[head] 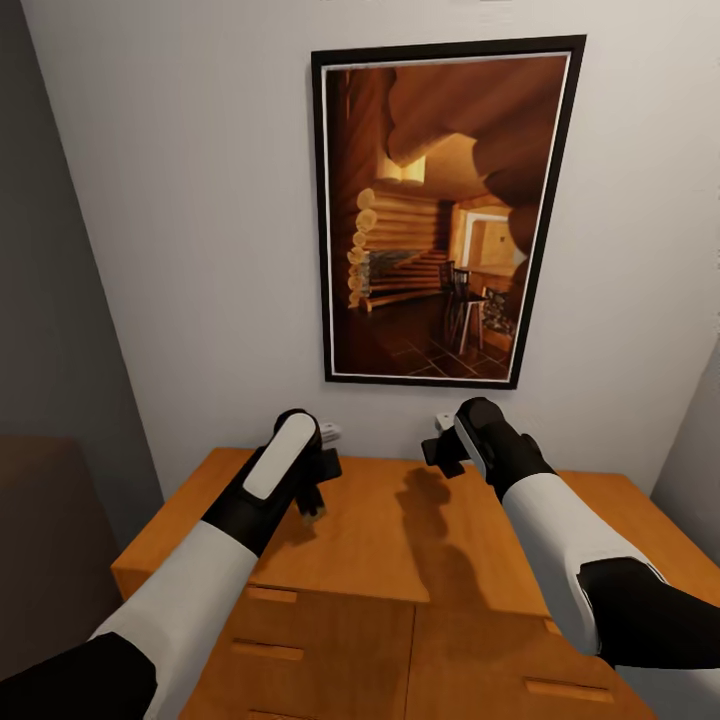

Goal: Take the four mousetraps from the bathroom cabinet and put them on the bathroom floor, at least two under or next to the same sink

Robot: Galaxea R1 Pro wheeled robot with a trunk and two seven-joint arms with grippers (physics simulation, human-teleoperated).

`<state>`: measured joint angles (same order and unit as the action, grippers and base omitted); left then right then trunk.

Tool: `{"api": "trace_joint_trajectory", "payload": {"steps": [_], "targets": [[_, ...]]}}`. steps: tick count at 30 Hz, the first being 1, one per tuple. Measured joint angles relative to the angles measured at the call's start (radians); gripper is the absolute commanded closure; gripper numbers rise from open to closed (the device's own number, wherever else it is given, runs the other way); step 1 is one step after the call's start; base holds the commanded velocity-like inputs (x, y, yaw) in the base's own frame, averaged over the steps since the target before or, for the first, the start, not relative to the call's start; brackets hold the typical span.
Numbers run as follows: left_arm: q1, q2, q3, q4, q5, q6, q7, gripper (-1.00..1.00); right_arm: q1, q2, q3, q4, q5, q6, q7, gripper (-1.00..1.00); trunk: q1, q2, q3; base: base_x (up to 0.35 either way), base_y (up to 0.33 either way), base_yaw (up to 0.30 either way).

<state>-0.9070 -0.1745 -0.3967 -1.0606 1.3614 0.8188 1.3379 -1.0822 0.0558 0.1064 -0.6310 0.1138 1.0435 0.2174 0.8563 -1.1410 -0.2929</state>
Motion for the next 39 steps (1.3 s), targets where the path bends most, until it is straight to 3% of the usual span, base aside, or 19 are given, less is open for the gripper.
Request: {"api": "trace_joint_trajectory", "payload": {"steps": [5, 7, 12, 15, 39], "targets": [[0.000, 0.000, 0.002, -0.041, 0.001, 0.125, -0.001, 1.00, 0.000, 0.000, 0.000, 0.000, 0.000, 0.000, 0.000, 1.00, 0.000, 0.000, 0.000, -0.267, 0.000, 0.000], [0.000, 0.000, 0.003, -0.052, 0.010, 0.146, -0.002, 1.00, 0.000, -0.001, 0.000, 0.000, 0.000, 0.000, 0.000, 1.00, 0.000, 0.000, 0.000, -0.326, 0.000, 0.000], [-0.001, 0.000, 0.003, -0.087, 0.091, 0.185, -0.003, 1.00, 0.000, -0.002, 0.000, 0.000, 0.000, 0.000, 0.000, 1.00, 0.000, 0.000, 0.000, -0.339, 0.000, 0.000], [-0.001, 0.000, 0.004, -0.094, 0.119, 0.196, -0.003, 1.00, 0.000, -0.002, -0.001, 0.000, 0.000, 0.000, 0.000, 1.00, 0.000, 0.000, 0.000, -0.342, 0.000, 0.000], [-0.001, 0.000, 0.000, -0.094, 0.131, 0.204, -0.010, 1.00, 0.000, -0.004, -0.001, 0.001, 0.000, 0.000, 0.000, 1.00, 0.000, 0.000, 0.000, -0.343, 0.000, 0.000]]}}
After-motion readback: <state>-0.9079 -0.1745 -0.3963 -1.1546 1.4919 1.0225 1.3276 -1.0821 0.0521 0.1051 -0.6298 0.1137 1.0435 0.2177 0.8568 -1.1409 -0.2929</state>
